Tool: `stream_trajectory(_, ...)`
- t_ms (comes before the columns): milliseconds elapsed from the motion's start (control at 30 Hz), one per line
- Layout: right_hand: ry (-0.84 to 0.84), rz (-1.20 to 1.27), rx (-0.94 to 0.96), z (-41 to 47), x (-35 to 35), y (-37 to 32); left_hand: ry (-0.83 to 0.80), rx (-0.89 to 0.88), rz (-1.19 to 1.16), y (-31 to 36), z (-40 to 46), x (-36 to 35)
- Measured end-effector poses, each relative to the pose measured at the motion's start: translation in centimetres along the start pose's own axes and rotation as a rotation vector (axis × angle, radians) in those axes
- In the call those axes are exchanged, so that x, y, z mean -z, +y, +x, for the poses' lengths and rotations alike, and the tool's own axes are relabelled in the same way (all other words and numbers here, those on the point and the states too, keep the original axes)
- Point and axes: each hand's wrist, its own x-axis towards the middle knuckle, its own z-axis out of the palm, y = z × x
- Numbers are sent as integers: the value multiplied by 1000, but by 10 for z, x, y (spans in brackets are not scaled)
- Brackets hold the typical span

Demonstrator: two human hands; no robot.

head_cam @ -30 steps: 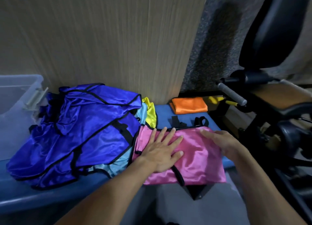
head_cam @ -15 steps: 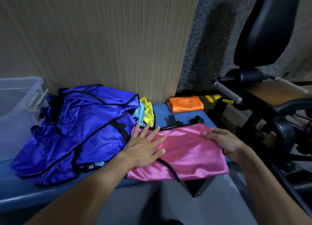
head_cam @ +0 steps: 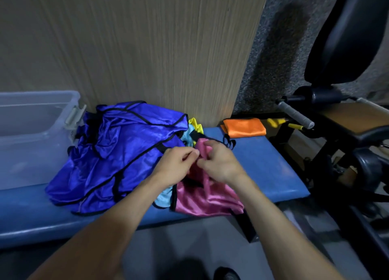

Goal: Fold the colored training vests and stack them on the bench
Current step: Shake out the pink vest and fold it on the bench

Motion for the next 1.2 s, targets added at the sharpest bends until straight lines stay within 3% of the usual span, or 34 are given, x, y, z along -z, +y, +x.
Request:
stream_trajectory(167, -53, -109, 66, 16, -51, 9, -20, 243, -56, -11, -1, 1)
stream_trajectory(367, -154, -97, 259, -8, -28, 30, -66, 287, 33, -16, -3, 0)
stream_trajectory(467, -217, -372, 382, -33, -12, 40, -41, 277, 95, -10, -5, 0)
stream_trajectory(533, -255, -598, 323, -50, -11, 48, -23, 274, 123, -9, -6, 0)
stream_trajectory(667, -52, -847, 414, -79, -26, 70, 3, 303, 121, -12, -7, 0)
stream_trajectory(800, 159, -822, 435, -90, -30, 90, 21, 311, 114, -10, -8, -1)
stream_trajectory(1000, 179, -638, 257, -96, -28, 100, 47, 278, 155, -7, -9, -9)
stream_trajectory(1200, 189, -381, 211, -95, -24, 108, 53, 224, 374, -4, -13, -21)
